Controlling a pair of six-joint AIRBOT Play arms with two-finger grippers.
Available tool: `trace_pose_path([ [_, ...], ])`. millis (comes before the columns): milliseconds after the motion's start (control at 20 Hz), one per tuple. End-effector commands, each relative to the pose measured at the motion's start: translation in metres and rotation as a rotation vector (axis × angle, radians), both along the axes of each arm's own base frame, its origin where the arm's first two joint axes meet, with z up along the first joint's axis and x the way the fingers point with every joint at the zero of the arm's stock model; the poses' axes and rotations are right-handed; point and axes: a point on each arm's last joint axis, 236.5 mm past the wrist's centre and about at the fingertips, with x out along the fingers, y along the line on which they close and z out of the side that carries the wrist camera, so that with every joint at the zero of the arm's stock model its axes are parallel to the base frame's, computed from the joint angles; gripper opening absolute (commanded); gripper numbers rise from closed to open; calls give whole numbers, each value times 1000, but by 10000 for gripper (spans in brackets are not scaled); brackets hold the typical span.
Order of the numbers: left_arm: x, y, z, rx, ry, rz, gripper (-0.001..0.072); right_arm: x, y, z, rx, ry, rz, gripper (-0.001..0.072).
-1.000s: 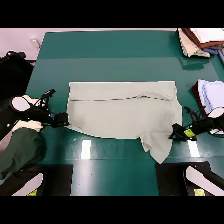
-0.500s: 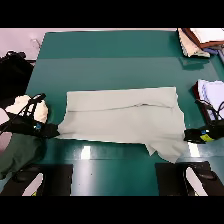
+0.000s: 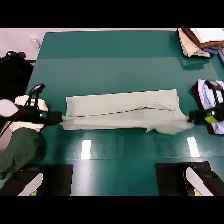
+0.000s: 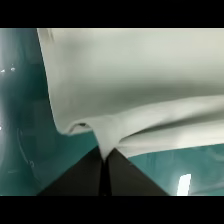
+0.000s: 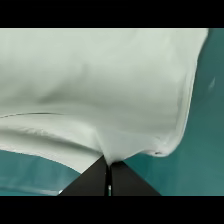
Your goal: Fold the shirts.
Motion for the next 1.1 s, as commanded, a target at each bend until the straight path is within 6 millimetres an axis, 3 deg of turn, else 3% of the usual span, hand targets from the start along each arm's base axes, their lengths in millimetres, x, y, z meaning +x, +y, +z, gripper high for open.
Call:
trace_pose_path([
  [0, 54, 1, -15, 2, -20, 27, 23, 74, -2, -2, 56, -72, -13, 13],
  [150, 90, -2, -29, -3, -16, 18, 23, 119, 4, -15, 96, -65, -3, 13],
  [400, 140, -3, -28, -20, -88, 62, 24, 178, 28, -32, 168, -74, 27, 17],
  [450, 145, -3, -24, -22, -102, 71, 26, 187, 29, -31, 198, -82, 15, 126],
  [500, 147, -3, -18, -23, -112, 68, 143, 195, 28, -28, 233, -92, -1, 305],
  [550, 149, -4, -12, -25, -116, 61, 478, 197, 26, -23, 267, -103, 11, 341],
  [600, 149, -6, -5, -27, -113, 49, 681, 195, 19, -20, 284, -109, 15, 350],
  [650, 148, -8, 1, -30, -106, 35, 655, 189, 7, -19, 288, -100, 20, 398],
  [750, 144, -11, 10, -36, -89, 13, 372, 166, -21, -24, 308, -44, -10, 432],
  [800, 141, -13, 11, -46, -75, 7, 220, 153, -34, -32, 330, -7, -48, 525],
  [850, 138, -16, 10, -57, -63, 4, 74, 139, -46, -43, 354, 31, -91, 568],
  [900, 137, -18, 11, -69, -58, 4, 24, 126, -57, -56, 372, 59, -132, 569],
  [1050, 136, -33, 14, -98, -59, -11, 24, 97, -68, -97, 441, 112, -202, 567],
])
